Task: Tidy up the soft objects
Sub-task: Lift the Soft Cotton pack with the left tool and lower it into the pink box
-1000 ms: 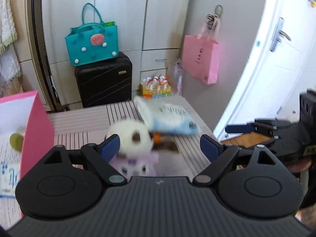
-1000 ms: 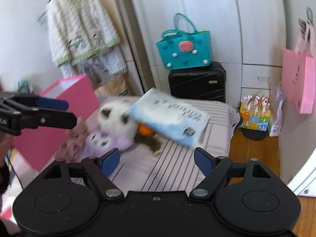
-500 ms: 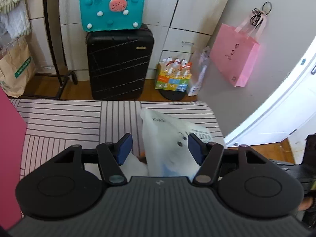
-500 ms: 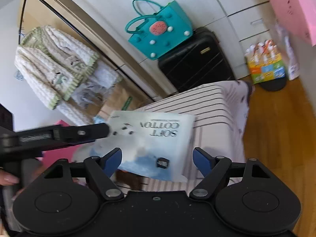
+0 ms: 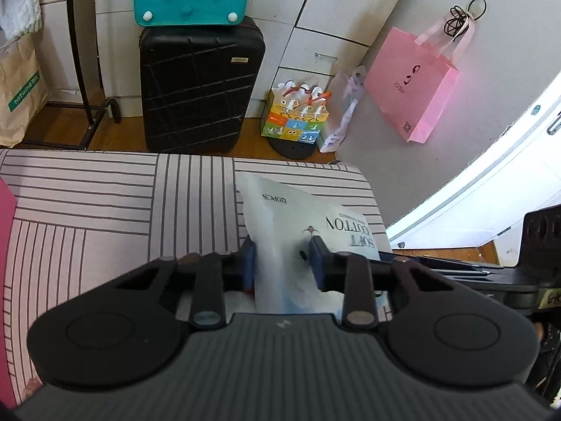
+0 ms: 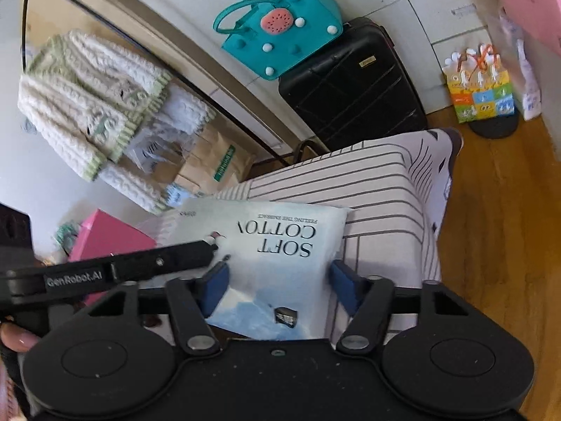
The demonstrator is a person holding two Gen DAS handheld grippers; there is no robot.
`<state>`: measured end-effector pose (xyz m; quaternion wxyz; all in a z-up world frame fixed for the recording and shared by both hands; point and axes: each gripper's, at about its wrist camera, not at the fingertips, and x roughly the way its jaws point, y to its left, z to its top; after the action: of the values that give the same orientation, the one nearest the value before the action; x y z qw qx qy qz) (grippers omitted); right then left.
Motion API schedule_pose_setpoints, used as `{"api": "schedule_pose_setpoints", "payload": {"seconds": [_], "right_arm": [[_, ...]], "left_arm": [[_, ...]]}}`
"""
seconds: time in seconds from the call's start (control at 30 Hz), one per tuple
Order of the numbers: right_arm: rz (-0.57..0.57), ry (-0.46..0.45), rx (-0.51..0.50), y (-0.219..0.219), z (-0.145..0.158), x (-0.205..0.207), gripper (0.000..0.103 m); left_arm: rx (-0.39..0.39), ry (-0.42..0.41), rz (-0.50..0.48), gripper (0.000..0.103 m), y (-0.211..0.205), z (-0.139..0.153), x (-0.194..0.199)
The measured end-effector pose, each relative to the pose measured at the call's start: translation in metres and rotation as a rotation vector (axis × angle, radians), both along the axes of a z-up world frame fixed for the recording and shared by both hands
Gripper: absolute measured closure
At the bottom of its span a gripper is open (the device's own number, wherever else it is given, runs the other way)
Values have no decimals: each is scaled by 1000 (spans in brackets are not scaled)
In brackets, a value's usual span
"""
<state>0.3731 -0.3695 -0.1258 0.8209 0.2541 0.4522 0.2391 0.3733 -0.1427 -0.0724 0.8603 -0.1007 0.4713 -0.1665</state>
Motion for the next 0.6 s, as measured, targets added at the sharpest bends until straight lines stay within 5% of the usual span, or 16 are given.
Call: {"api": "schedule_pose_setpoints", "payload": {"seconds": [0.23,0.6], "right_arm": [[10,-8,-44,-2,8,-3,68],[29,-85,-92,6,47,-45,69]], "left_arm": [[3,-29,-39,80,-11,7,-13],[25,-135,-121,83,-12,44,-66]]}}
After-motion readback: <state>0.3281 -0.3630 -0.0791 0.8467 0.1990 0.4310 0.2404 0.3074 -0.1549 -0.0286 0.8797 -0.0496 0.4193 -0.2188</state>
